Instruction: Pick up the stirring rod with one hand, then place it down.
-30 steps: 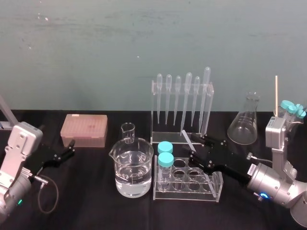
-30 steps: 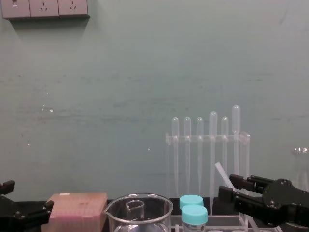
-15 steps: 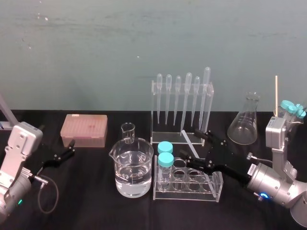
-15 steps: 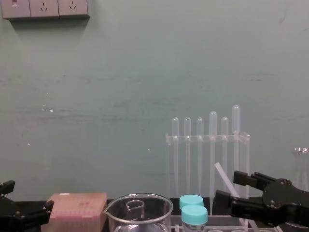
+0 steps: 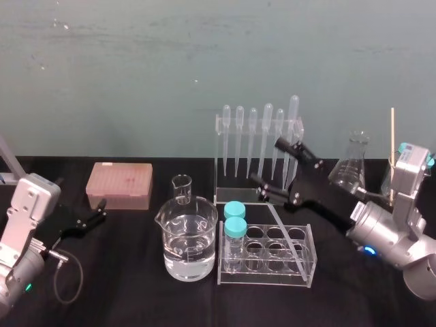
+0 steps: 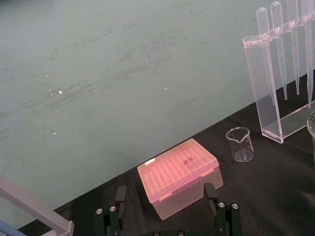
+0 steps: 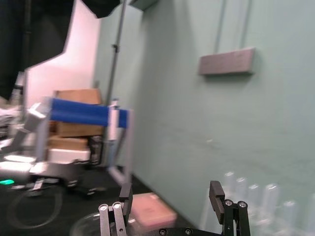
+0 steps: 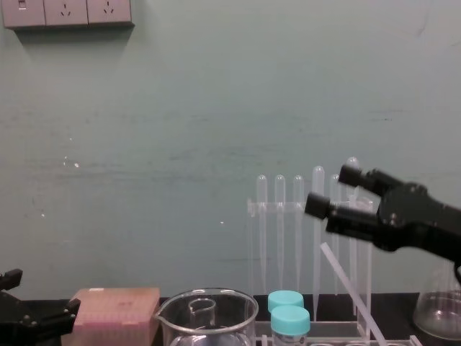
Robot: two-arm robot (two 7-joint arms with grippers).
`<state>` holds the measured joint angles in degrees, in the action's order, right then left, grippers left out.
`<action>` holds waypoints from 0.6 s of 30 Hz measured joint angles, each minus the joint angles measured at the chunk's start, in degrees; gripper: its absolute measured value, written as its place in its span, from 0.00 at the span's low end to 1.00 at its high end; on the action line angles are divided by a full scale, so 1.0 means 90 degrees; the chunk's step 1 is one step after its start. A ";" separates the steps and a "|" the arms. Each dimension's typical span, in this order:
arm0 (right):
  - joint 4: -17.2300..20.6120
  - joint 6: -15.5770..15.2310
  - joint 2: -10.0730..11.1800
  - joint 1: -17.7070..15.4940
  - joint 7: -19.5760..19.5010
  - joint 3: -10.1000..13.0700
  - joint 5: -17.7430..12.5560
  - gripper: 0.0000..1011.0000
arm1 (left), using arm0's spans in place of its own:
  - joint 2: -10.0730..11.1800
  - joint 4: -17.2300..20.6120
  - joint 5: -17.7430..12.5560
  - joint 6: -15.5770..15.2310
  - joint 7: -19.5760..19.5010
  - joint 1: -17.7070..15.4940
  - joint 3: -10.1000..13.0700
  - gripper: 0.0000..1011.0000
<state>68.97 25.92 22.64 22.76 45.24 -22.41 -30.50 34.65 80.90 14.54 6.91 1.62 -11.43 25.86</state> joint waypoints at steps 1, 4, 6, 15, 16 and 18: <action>0.0099 0.0057 0.0001 -0.0042 -0.0257 0.0071 0.0156 0.99 | 0.0000 0.0000 0.0000 0.0000 0.0000 0.0000 0.0000 0.99; 0.0239 0.0015 0.0016 -0.0139 -0.0698 0.0216 0.0371 0.99 | 0.0000 0.0000 0.0000 0.0000 0.0000 0.0000 0.0000 0.99; 0.0342 -0.0150 0.0054 -0.0264 -0.1132 0.0371 0.0568 0.99 | 0.0000 0.0000 0.0000 0.0000 0.0000 0.0000 0.0000 0.99; 0.0713 -0.1184 0.0365 -0.0907 -0.2240 0.0824 0.0982 0.99 | 0.0000 0.0000 0.0000 0.0000 0.0000 0.0000 0.0000 0.99; 0.0764 -0.1550 0.0422 -0.0997 -0.2345 0.0833 0.1018 0.99 | 0.0000 0.0000 0.0000 0.0000 0.0000 0.0001 0.0000 0.99; 0.0796 -0.2146 0.0487 -0.1097 -0.2391 0.0826 0.1024 0.99 | 0.0000 0.0000 0.0000 0.0000 0.0000 0.0000 0.0000 0.99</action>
<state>76.14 6.60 27.03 12.89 23.72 -14.97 -21.28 34.65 80.90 14.55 6.91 1.62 -11.43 25.86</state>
